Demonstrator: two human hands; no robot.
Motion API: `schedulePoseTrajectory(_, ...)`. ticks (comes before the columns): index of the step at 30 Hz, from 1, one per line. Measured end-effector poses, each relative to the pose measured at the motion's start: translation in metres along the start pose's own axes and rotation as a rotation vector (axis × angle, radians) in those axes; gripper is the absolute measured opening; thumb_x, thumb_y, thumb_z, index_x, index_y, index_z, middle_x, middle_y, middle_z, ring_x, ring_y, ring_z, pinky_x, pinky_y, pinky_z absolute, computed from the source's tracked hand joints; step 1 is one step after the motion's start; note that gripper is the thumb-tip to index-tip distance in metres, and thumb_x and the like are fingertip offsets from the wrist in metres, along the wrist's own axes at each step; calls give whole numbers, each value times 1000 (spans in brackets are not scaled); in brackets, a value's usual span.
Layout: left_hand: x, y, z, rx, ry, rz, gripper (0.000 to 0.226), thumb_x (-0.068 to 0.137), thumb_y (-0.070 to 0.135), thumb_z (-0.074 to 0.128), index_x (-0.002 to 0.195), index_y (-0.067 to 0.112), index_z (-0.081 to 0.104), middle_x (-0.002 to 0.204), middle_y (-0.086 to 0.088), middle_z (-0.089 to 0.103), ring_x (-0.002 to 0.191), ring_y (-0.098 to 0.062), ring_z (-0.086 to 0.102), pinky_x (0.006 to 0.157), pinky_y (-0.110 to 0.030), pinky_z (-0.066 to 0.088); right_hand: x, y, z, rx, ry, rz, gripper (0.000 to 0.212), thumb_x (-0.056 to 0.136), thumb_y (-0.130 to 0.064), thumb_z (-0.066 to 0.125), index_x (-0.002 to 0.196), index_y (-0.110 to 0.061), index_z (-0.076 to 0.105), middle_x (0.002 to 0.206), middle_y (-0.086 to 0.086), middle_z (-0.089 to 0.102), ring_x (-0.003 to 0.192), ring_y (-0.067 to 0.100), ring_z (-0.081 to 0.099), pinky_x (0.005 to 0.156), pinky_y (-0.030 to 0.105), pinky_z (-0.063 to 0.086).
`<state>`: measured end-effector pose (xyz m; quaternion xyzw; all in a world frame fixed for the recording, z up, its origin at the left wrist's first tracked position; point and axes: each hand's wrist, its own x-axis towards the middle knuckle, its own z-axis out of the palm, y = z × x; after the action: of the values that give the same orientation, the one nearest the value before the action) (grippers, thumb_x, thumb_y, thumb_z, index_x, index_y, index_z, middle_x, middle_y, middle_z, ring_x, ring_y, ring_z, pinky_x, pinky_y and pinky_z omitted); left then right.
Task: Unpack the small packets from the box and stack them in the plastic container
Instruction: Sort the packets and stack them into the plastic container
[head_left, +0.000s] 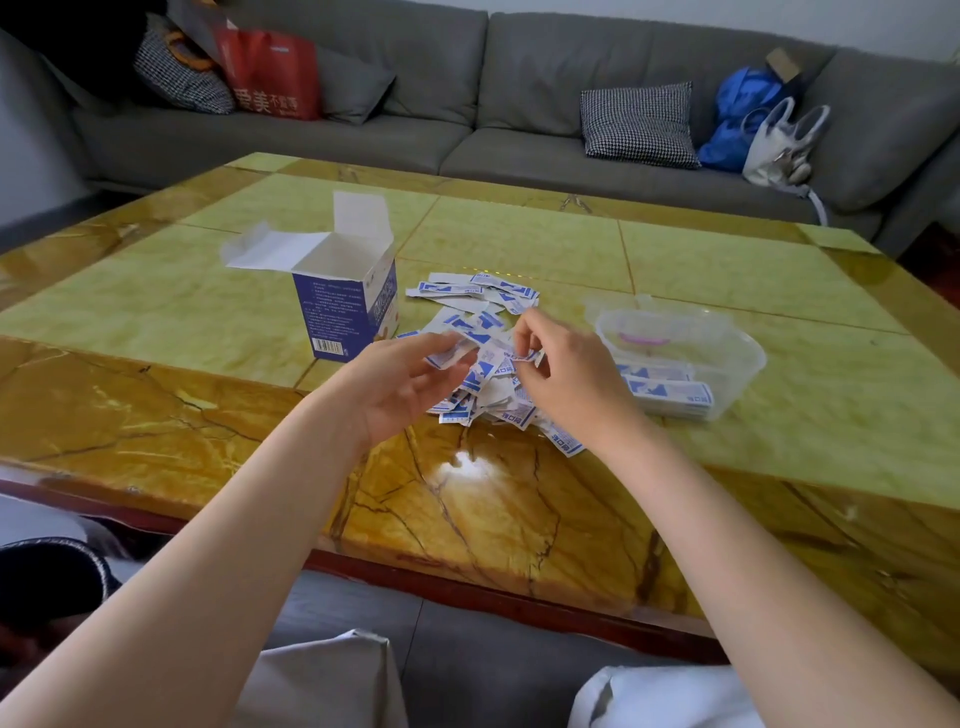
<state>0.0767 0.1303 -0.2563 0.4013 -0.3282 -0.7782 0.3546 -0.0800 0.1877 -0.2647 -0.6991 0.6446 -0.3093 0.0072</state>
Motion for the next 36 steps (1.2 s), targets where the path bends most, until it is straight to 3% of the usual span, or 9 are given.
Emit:
schedulePoseTrajectory(4,4,-3,1,-31,71,26,5,85,0,60,89,-2,58,104,-21,66,97,-27,66,71,-28,58,1,1,1,112,18,44,13,84,-4,57,80,-15,52,67,-7,49,58,7,48,59,25,42)
schedulePoseTrajectory(8,2,-9,11,-7,-15,31,4,85,1,60,88,-1,59,82,-15,67,73,-19,68,71,-25,59,4,-3,2,315,-6,112,3,83,-9,65,82,-12,63,62,0,56,45,0,45,49,10,33)
schedulePoseTrajectory(12,0,-11,17,56,-31,100,16,86,4,59,101,0,57,83,-9,66,72,-15,66,69,-22,59,4,-6,0,367,-56,104,6,82,-19,69,82,-12,68,62,-14,55,50,-8,49,52,8,37)
schedulePoseTrajectory(14,1,-9,18,89,63,196,4,86,2,58,87,3,54,83,-9,64,72,-15,63,69,-22,57,4,-8,-3,510,-90,181,7,81,-26,69,81,-19,68,68,-14,60,52,-4,53,55,12,43)
schedulePoseTrajectory(16,2,-6,18,97,130,300,20,86,2,58,71,9,46,81,-9,64,73,-17,63,73,-25,54,5,-8,-7,682,-40,325,8,82,-27,68,81,-19,66,73,-8,63,53,6,55,53,23,47)
schedulePoseTrajectory(22,2,-13,23,649,-8,350,17,84,11,64,73,11,52,86,-11,64,80,-23,62,77,-31,53,8,-9,-10,1110,122,597,12,86,-7,63,74,-9,60,56,4,47,40,8,37,34,16,27)
schedulePoseTrajectory(26,9,-12,15,1201,187,540,22,85,30,63,96,12,63,97,-1,68,91,-14,63,78,-27,49,14,-5,-16,582,234,456,22,90,-14,57,76,3,56,57,8,51,48,16,41,46,23,31)
schedulePoseTrajectory(30,21,-20,8,1401,291,467,42,85,40,61,113,9,57,112,-4,62,101,-20,58,82,-29,45,7,-2,-23,-242,14,155,16,95,-23,49,94,-12,60,78,1,61,69,21,57,57,28,43)
schedulePoseTrajectory(36,31,-27,17,1476,297,436,21,82,21,66,99,10,62,101,-8,66,86,-20,59,71,-28,49,-4,-3,-5,-176,-319,124,15,89,-13,58,103,-16,59,101,7,64,88,23,61,76,38,51)
